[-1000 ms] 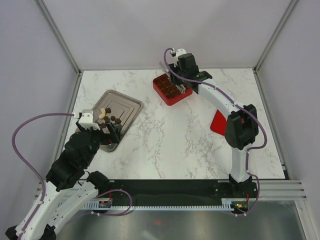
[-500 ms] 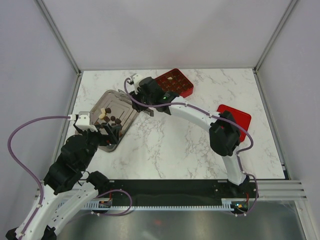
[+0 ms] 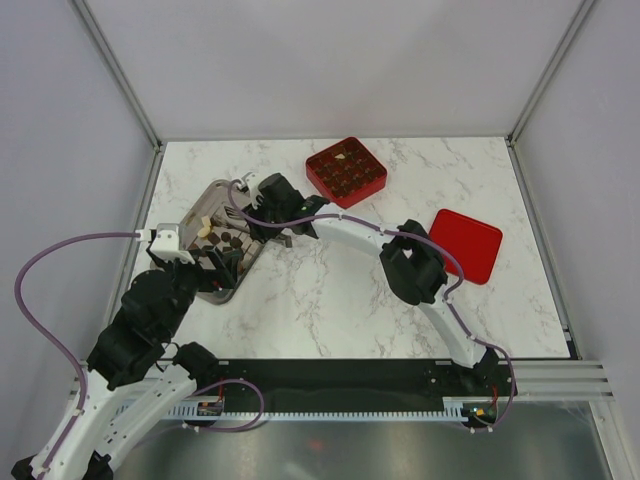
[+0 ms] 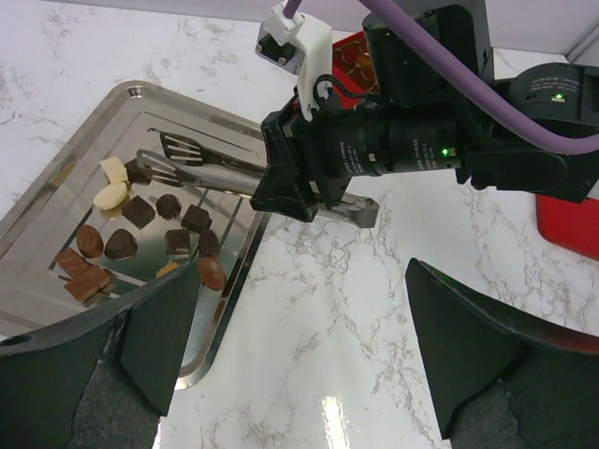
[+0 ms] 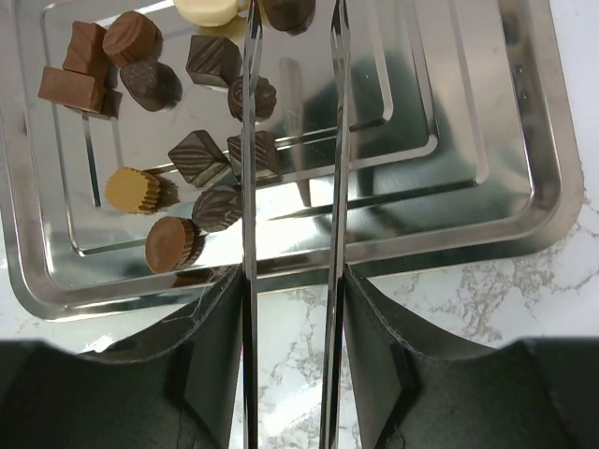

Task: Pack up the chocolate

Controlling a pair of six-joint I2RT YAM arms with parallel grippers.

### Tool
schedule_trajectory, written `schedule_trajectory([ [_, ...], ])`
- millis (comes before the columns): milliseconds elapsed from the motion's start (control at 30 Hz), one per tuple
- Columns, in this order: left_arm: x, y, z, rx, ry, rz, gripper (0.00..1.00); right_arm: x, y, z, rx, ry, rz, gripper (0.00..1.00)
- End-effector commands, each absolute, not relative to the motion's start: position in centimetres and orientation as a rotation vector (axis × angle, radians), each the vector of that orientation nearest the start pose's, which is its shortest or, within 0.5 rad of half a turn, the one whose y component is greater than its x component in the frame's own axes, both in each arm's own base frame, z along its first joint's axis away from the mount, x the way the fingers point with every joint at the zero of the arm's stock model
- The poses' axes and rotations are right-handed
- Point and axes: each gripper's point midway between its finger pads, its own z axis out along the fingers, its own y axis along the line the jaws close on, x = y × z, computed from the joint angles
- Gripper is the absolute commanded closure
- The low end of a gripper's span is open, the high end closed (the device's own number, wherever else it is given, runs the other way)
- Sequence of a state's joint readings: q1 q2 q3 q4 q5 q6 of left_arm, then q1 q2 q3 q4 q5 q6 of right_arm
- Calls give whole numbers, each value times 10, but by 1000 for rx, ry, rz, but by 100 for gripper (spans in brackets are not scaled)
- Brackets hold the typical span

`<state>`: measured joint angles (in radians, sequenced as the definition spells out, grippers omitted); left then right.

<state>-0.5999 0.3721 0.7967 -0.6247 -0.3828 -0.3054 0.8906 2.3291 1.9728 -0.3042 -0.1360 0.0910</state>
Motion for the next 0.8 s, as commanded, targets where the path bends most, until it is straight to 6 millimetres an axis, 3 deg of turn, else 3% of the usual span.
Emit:
schedule_trajectory([
  [0,200,-68,289,-11,1718,-314,0,375,529,122,-986,1971,741,48],
  [367,202,-70,288,-6,1724,-310,0,380,547,100,-1004,1965,721,48],
  [767,204,-70,288,-4,1726,-301,0,391,537,91,-985,1982,601,50],
])
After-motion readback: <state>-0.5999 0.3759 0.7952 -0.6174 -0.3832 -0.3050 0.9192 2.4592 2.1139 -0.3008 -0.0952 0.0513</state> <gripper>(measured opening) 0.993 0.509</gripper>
